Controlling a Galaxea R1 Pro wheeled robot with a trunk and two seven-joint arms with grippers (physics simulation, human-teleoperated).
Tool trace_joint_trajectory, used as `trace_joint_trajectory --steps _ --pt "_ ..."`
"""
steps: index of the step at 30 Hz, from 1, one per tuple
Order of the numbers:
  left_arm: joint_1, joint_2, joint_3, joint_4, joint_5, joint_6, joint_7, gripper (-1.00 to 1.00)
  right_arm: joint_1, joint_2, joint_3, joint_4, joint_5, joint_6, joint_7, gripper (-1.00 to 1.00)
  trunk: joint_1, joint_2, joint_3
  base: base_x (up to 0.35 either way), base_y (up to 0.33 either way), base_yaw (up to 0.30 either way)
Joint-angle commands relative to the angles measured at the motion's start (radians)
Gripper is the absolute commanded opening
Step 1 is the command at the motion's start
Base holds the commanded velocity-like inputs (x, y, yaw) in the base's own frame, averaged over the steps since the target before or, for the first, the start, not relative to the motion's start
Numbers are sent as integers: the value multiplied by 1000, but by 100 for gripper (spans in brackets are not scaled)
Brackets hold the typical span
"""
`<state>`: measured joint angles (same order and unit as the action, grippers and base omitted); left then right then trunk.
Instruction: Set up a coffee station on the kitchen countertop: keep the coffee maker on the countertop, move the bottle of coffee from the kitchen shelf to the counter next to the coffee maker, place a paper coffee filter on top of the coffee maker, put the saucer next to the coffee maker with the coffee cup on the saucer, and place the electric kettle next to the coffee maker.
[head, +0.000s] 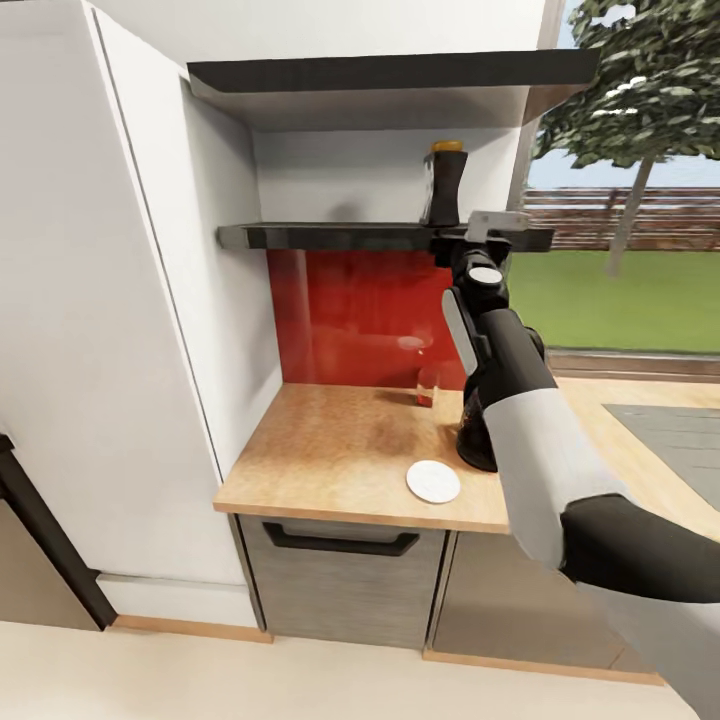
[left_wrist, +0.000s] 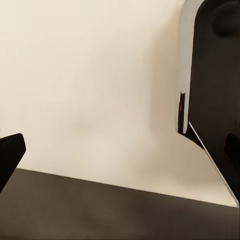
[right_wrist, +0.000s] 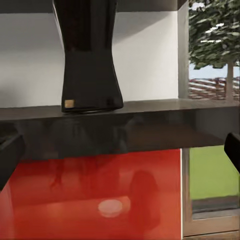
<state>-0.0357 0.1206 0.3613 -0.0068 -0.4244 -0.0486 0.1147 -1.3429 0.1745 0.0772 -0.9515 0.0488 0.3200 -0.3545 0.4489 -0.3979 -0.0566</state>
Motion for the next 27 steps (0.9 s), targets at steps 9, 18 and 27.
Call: trace_joint_trajectory --steps 9,18,27 --pt "13 -1 8 11 -10 -1 5 100 -44 0 40 6 4 70 -5 100 1 -2 -2 214 0 0" --pt "23 -1 8 11 -10 -1 5 100 -141 0 56 -1 3 149 -8 100 1 -2 -2 8 0 0" --pt "26 -2 8 11 -9 -1 5 100 -254 0 56 -22 2 246 -8 100 1 -2 -2 0 0 0"
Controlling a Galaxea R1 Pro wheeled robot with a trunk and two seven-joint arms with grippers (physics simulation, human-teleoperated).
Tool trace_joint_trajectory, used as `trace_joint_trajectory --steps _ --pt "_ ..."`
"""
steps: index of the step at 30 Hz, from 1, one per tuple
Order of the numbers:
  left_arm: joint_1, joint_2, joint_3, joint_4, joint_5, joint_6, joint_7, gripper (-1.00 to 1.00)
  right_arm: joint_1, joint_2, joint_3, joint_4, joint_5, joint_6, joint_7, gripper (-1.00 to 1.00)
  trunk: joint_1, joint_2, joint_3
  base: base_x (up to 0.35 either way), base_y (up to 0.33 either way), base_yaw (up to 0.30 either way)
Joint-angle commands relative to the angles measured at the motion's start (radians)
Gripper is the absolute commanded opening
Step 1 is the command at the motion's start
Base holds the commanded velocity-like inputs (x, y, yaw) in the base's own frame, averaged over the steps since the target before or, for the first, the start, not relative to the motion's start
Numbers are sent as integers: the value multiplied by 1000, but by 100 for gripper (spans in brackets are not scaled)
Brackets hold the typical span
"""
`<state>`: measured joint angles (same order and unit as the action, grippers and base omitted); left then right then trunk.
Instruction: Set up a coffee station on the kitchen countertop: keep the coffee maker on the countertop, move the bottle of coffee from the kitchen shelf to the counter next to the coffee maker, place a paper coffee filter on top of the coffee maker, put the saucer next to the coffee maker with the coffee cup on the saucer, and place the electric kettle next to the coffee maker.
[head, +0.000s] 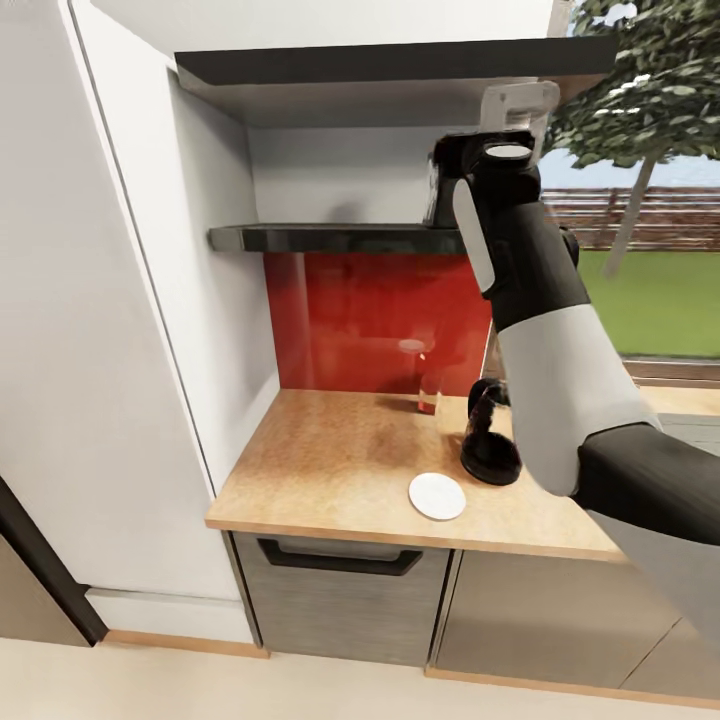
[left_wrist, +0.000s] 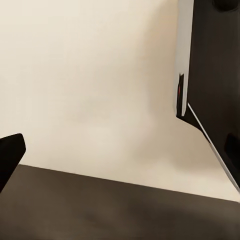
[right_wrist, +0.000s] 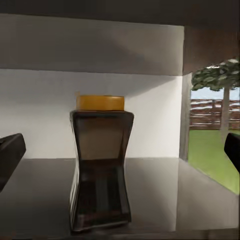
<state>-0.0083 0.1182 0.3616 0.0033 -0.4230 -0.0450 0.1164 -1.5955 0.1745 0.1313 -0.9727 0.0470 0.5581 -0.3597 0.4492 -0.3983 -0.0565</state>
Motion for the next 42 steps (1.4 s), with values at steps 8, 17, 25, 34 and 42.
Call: trace_joint_trajectory --steps 8,17,25,34,42 --pt "8 2 9 2 -10 27 4 100 -4 0 2 -73 3 11 -1 100 1 -2 -2 16 0 0" --pt "13 3 9 1 -10 97 5 100 23 0 2 -74 4 9 -1 100 1 -2 -2 260 0 0" --pt "13 4 10 1 -10 96 5 100 106 0 2 -68 4 8 -1 100 1 -2 -2 56 0 0" --pt "14 5 10 1 -10 96 4 100 129 0 2 -71 4 8 -1 100 1 -2 -2 1 0 0" --pt "14 5 10 1 -10 97 3 100 131 0 2 -77 4 8 -1 100 1 -2 -2 73 0 0"
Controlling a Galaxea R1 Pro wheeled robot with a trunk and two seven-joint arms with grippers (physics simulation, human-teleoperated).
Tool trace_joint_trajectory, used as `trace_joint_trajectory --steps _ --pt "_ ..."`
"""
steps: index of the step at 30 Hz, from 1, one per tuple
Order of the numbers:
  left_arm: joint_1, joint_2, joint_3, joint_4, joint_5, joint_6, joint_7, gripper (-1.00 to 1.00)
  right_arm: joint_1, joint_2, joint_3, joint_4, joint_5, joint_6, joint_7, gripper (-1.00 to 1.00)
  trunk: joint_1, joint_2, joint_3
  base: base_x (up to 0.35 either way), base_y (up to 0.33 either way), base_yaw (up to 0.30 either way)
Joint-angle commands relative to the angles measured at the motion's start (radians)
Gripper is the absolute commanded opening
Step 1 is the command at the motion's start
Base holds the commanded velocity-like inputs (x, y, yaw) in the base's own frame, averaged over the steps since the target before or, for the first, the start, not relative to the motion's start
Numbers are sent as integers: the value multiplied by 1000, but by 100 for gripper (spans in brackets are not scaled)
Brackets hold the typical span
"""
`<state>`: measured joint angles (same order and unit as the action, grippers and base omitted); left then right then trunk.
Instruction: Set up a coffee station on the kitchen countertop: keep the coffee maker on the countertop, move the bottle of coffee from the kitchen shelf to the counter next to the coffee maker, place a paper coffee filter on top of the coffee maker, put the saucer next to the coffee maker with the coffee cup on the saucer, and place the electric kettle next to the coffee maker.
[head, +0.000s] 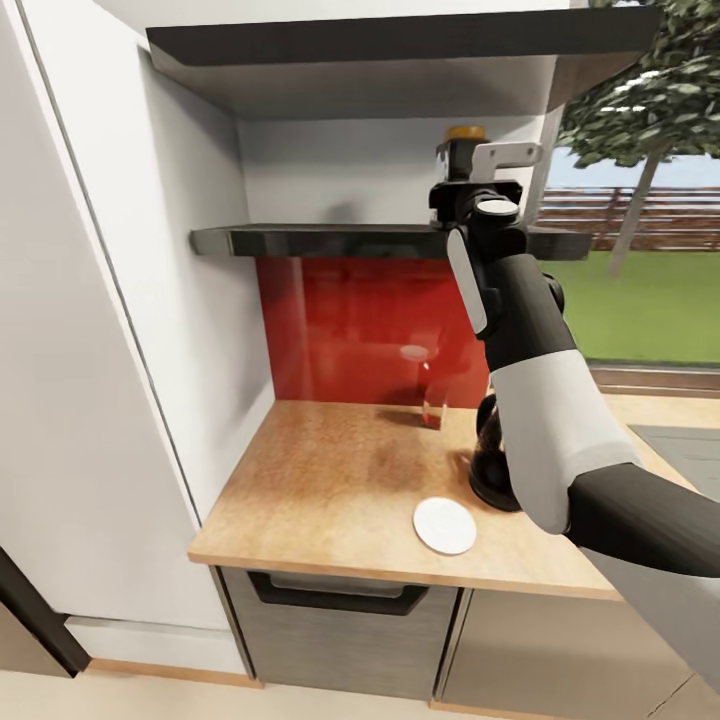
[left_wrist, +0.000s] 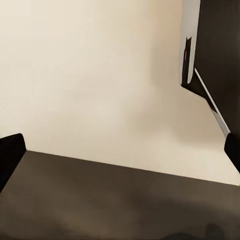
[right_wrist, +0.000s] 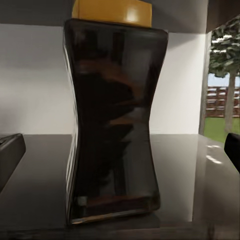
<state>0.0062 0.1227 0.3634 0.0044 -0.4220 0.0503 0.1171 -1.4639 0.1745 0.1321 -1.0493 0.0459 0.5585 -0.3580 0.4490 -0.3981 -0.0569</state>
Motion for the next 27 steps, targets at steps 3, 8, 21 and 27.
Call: trace_joint_trajectory --steps 3,8,21,27 --pt "-1 1 8 0 -11 2 3 100 -1 0 1 -1 5 8 -2 100 1 -2 -2 278 0 0" --pt "0 2 8 0 -11 -1 3 100 -1 0 1 -1 6 8 -2 100 1 -2 -2 210 0 0" --pt "0 2 7 0 -11 2 3 100 0 0 1 -1 6 8 -2 100 1 -2 -2 101 0 0" --pt "0 1 6 0 -11 1 3 100 0 0 0 -3 8 8 -2 100 1 -2 -2 35 0 0"
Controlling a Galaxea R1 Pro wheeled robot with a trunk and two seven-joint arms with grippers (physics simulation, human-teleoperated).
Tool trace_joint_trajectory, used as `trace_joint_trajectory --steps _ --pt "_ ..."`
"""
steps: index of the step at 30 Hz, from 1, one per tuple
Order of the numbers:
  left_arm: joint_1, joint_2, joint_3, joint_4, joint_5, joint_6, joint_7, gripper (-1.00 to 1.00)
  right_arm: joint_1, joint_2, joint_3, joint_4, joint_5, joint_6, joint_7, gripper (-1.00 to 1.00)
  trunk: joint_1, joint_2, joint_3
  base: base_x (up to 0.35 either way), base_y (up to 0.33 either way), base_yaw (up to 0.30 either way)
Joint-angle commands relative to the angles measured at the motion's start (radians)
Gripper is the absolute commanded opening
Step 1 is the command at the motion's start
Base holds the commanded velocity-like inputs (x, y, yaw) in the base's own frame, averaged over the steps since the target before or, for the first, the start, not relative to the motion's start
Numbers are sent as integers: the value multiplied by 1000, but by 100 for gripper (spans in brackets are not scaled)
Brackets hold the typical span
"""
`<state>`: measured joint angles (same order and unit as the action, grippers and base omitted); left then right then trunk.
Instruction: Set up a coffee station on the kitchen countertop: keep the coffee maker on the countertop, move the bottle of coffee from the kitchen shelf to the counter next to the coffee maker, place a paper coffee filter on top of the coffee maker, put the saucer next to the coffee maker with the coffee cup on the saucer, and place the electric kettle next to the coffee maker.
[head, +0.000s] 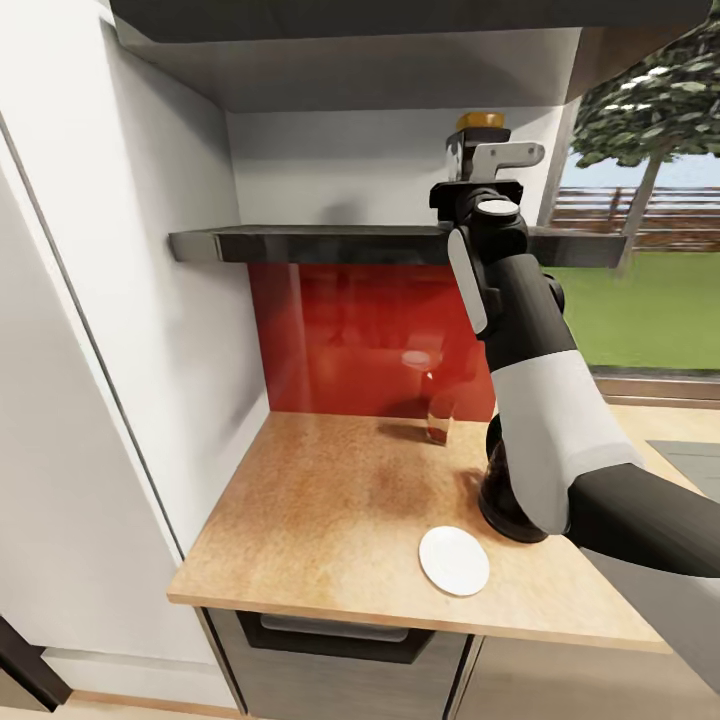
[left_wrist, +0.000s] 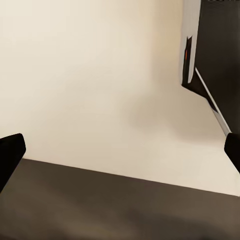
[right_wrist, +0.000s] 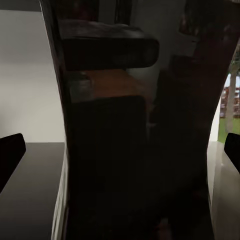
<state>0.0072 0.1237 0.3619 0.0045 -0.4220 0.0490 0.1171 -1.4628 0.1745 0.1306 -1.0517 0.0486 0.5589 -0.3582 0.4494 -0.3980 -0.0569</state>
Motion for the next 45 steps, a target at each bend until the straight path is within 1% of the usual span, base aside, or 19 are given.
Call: trace_joint_trajectory --steps 1,4,5,34,40,45 --pt "-1 -1 8 0 -11 2 3 100 -1 0 1 -1 6 8 -2 100 1 -2 -2 3 0 0" --pt "-1 -1 8 0 -11 2 3 100 -1 0 1 -1 6 9 -2 100 1 -2 -2 1 0 0" --pt "-1 -1 8 0 -11 2 3 100 -1 0 1 -1 7 9 -2 -100 1 -2 -2 0 0 0" --pt "-1 2 11 -1 -11 -5 1 100 -1 0 3 -4 5 8 -4 -100 1 -2 -2 0 0 0" --pt "-1 2 11 -1 -11 -7 1 100 -1 0 3 -44 4 7 -4 -100 1 -2 -2 0 0 -3" --pt "-1 2 11 -1 -12 -7 2 100 -1 0 3 -53 6 9 -4 -100 1 -2 2 0 0 -186"
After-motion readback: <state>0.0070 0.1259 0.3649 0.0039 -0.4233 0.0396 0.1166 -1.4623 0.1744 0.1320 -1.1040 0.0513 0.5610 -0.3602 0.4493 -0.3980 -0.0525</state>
